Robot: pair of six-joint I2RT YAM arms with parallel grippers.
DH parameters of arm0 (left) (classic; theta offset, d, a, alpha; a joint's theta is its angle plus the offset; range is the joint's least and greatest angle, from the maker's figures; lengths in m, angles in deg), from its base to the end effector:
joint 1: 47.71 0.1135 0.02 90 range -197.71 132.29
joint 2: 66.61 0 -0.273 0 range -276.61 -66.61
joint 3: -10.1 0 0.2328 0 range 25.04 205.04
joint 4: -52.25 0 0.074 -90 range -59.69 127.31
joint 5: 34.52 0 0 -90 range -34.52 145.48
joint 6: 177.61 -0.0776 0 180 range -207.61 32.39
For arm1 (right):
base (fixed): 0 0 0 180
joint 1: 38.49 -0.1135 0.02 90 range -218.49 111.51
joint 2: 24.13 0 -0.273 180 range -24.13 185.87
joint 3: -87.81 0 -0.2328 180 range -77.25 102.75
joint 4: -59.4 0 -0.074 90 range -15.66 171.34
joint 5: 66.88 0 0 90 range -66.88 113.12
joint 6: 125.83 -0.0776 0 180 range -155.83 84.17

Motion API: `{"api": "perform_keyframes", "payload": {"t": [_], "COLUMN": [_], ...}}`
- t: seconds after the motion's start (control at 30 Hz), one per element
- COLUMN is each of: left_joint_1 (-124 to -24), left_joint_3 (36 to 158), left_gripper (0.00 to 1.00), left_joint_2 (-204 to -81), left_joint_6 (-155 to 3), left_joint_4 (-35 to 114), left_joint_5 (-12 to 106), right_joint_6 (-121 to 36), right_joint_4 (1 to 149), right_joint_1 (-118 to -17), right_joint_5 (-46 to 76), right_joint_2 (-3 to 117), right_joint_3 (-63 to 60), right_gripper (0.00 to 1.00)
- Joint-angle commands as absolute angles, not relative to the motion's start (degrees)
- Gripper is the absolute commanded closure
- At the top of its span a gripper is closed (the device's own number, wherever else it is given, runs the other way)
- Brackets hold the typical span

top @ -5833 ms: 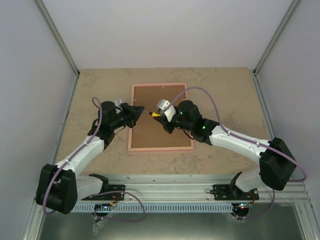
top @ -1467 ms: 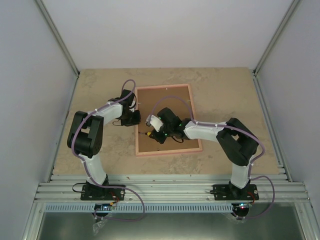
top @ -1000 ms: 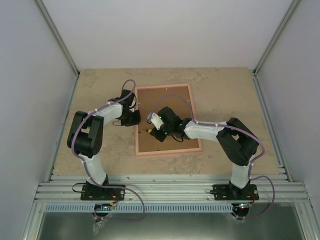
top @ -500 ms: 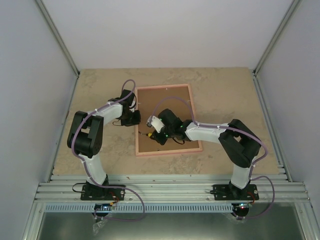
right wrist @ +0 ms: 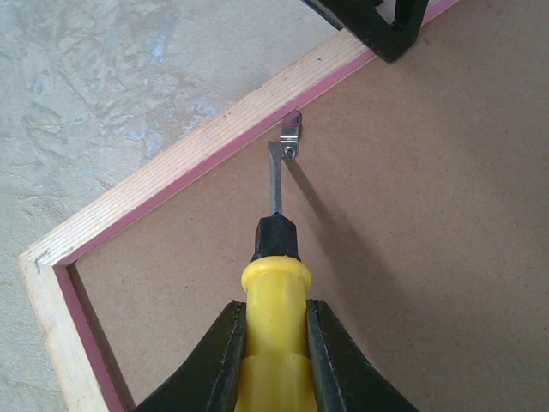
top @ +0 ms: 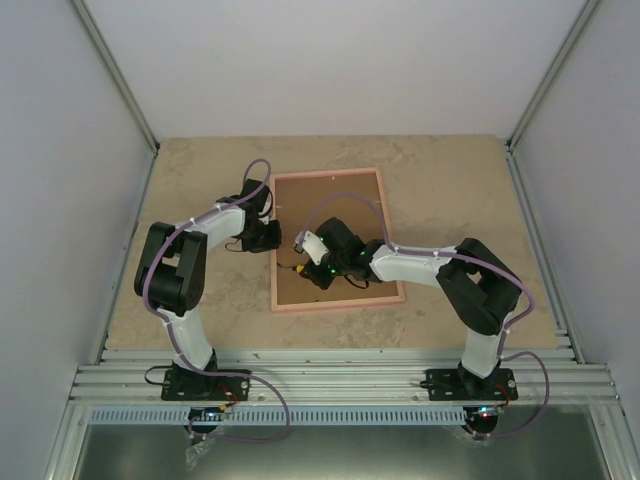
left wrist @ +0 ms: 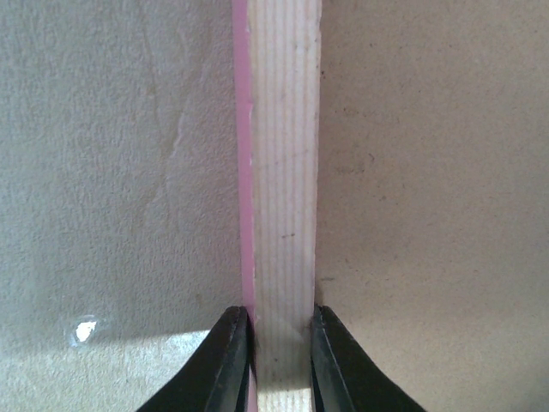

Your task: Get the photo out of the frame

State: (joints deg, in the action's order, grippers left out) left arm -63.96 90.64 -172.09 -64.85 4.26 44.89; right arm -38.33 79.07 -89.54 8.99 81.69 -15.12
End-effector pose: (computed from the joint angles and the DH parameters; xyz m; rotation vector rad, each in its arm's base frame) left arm 0.3302 -0.1111 0.1348 -0.1242 2.8936 -0.3981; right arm 0.2352 0.3211 0.1525 -1.1394 2.2392 0.7069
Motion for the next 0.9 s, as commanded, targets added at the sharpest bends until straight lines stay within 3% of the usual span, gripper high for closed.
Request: {"api": "perform_keyframes", "payload": {"t": [0.0, 0.7, 0.87], "left_joint_1": [-64.7, -64.7, -64.7], "left_joint_3": [90.2, 90.1, 90.1], "left_gripper": [0.97, 0.97, 0.97], "left_joint_2": [-170.4, -170.2, -170.1], "left_joint_6": [-64.8, -64.7, -64.7], "left_joint_4": [3.4, 3.4, 3.4], "left_joint_5": [41.1, 41.3, 41.4], "right_joint_6": [-39.3, -40.1, -41.1], "right_joint_4": [77.6, 77.5, 78.0], "right_joint_1": [-89.9, -91.8, -91.8], "right_joint_5": [10.3, 9.0, 13.6], "right_joint_2": [83.3, 85.0, 84.5], "right_joint_3": [-14.6, -12.9, -13.1], "right_gripper": [1.00, 1.00, 1.00]}}
